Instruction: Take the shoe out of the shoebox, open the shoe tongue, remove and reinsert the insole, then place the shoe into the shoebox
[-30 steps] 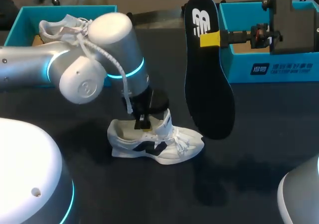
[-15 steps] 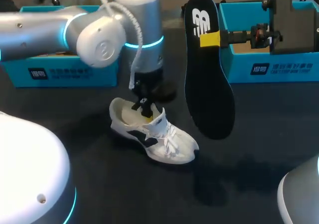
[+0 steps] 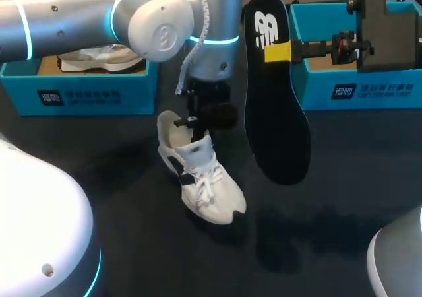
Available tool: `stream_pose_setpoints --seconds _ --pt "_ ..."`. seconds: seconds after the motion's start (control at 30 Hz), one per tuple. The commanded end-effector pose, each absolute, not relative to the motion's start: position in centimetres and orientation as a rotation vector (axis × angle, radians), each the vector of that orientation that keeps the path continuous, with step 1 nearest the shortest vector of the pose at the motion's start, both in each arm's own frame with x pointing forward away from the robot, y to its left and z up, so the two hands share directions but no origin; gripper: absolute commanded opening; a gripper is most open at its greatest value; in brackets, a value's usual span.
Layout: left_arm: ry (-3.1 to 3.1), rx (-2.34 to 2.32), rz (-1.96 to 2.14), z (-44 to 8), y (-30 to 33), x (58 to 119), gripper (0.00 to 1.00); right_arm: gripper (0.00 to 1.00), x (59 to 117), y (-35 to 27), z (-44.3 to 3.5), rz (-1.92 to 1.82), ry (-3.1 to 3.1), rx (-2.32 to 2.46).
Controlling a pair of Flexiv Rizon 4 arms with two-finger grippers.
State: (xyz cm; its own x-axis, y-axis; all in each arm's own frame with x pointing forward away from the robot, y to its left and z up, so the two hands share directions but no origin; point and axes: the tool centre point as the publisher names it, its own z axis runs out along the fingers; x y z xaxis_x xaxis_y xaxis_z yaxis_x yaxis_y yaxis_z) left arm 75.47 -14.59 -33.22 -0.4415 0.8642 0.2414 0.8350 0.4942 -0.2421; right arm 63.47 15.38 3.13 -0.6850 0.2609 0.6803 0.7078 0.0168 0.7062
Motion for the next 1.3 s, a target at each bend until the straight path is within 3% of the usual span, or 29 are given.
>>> stream_pose_setpoints --seconds 0.03,1.3 --pt "-2.382 -1.459 0.136 -33.2 -14.5 75.8 0.0 0.0 63.6 15.7 3.0 -1.71 -1.941 -0.994" --pt "-2.176 -1.93 -0.076 -36.1 -19.9 75.0 0.0 0.0 63.6 15.7 3.0 -1.71 -1.941 -0.994"
